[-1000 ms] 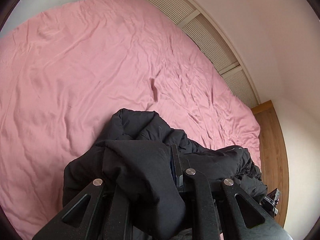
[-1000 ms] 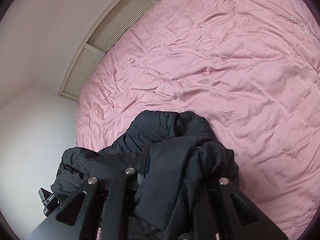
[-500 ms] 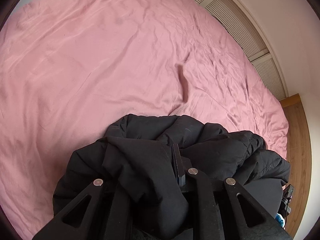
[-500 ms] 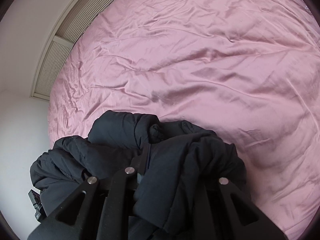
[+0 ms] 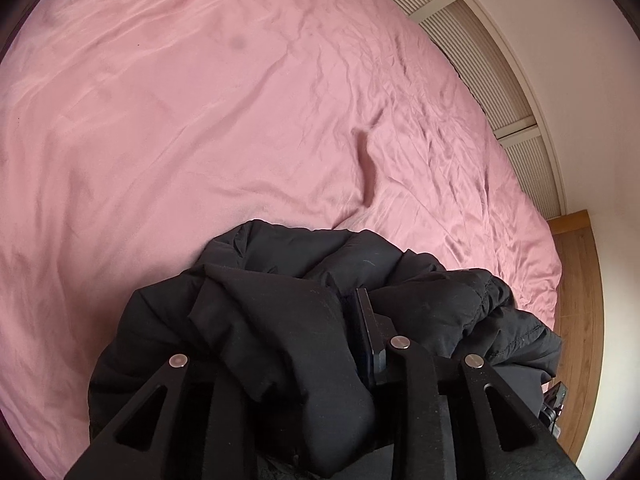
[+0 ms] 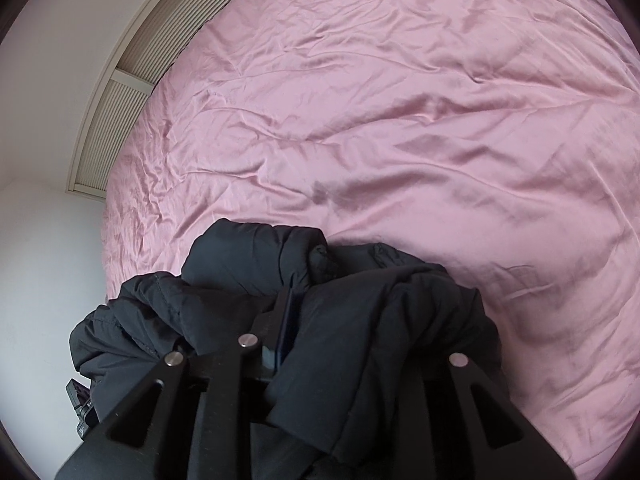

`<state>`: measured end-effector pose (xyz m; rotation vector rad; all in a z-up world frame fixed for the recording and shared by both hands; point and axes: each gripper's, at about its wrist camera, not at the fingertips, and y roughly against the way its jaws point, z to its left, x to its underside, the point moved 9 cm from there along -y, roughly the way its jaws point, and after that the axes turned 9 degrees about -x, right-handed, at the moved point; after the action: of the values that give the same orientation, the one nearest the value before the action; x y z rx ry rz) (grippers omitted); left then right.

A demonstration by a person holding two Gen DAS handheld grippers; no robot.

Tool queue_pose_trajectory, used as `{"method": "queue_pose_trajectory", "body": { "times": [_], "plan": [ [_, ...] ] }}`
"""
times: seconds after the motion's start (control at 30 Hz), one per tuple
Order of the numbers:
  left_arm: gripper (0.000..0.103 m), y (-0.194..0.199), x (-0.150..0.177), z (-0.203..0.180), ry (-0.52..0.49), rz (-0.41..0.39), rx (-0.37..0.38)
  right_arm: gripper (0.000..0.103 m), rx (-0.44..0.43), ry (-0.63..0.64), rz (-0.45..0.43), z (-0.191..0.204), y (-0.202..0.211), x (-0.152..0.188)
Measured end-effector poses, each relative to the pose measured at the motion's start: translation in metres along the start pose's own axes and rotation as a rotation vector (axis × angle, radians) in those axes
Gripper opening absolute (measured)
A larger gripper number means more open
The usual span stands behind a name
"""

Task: Fold large clothes
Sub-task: 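Fold the held coat edge over onto the coat body with both grippers, then open both grippers and press the folded coat flat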

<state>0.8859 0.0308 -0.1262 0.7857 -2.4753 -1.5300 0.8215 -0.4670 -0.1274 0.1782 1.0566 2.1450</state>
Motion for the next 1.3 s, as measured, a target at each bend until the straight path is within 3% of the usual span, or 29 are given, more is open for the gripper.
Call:
{"method": "queue_pose_trajectory", "body": {
  "times": [0.17,0.27,0.5,0.7,1.0,1.3],
  "plan": [
    [0.052,0.019,-0.004,-0.007,0.028,-0.015,0.067,0.052,-0.065,0.002,-0.017,0.012,0.018,-0.003],
    [0.062,0.034,-0.01,-0.013,0.028,-0.027,0.088,0.062,-0.08,0.023,-0.027,0.023,0.03,-0.006],
    [0.083,0.067,-0.025,-0.025,0.059,-0.065,0.131,0.075,-0.123,0.042,-0.068,0.049,0.058,-0.017],
    [0.088,0.09,-0.038,-0.03,0.081,-0.096,0.144,0.084,-0.144,0.049,-0.104,0.064,0.079,-0.022],
    [0.088,0.136,-0.038,-0.063,-0.144,-0.243,-0.006,0.085,-0.097,0.244,-0.17,0.119,0.116,-0.016],
    [0.088,0.115,0.036,-0.12,-0.405,-0.238,-0.041,0.085,-0.046,0.525,-0.091,0.189,0.072,0.061]
  ]
}}
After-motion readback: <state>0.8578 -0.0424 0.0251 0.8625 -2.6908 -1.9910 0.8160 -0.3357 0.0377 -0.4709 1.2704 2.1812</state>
